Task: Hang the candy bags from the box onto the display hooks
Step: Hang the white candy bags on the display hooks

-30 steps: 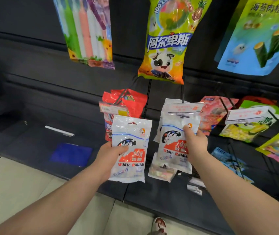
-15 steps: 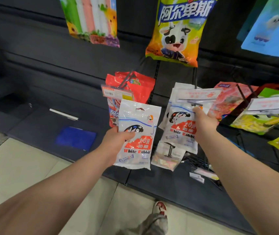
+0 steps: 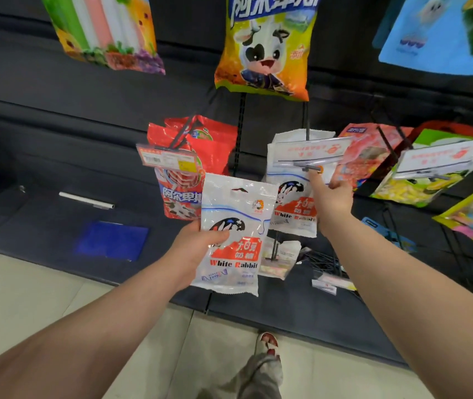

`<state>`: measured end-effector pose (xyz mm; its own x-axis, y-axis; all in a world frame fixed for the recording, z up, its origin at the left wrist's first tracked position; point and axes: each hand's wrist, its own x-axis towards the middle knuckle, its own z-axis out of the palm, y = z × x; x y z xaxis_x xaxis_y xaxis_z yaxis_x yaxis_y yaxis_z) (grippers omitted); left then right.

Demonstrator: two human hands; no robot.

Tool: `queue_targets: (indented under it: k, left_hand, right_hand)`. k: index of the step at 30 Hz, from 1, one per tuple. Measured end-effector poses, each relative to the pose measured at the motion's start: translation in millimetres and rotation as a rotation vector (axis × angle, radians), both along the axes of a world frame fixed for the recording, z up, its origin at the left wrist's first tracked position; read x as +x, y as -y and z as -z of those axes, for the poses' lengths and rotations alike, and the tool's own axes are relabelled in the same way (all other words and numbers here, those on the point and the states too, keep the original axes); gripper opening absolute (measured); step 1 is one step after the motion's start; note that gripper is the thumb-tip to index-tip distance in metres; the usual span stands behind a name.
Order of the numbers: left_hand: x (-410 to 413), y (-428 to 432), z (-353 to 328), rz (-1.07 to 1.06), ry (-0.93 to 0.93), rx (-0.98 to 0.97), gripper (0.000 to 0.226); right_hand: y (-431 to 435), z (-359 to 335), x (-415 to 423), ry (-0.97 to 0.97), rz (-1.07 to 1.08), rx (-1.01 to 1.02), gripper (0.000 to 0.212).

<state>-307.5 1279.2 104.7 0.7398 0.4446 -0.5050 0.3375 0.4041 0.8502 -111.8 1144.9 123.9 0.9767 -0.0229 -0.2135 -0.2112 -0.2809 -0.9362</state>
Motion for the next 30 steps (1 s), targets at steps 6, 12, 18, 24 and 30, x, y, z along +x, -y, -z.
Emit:
queue_targets:
  k: [6,12,18,24,30]
  left_hand:
    - [24.4,22.9,1.5,0.097,0.013,-0.012,0.017]
    - [52.8,50.2,-1.6,0.147,-0.001,-0.058,0.019]
    - [78.2,57.3,-7.9,0.125,-0.033,-0.137,0.043]
    - [88.5,45.5,-12.2,0.073,-0.069,-0.089,0.06]
    - [96.6,41.3,-17.6,0.097,-0.081,-0.072,0.055]
  right_hand:
    - [40.7,3.1,-33.4,0.122,-0.259,-0.015,0.02]
    - [44.9,2.2,-52.5,-0.121,-0.34,0.229,0.011]
    - [42.7,-4.3,-38.8,-0.038,-0.223,0.259,0.003]
    - [28.6,-7.7,-34.9,0.013,-0.23,0.306,0.015]
    - [21.0,-10.9,-27.2,0.013,-0.182,0.35,0.008]
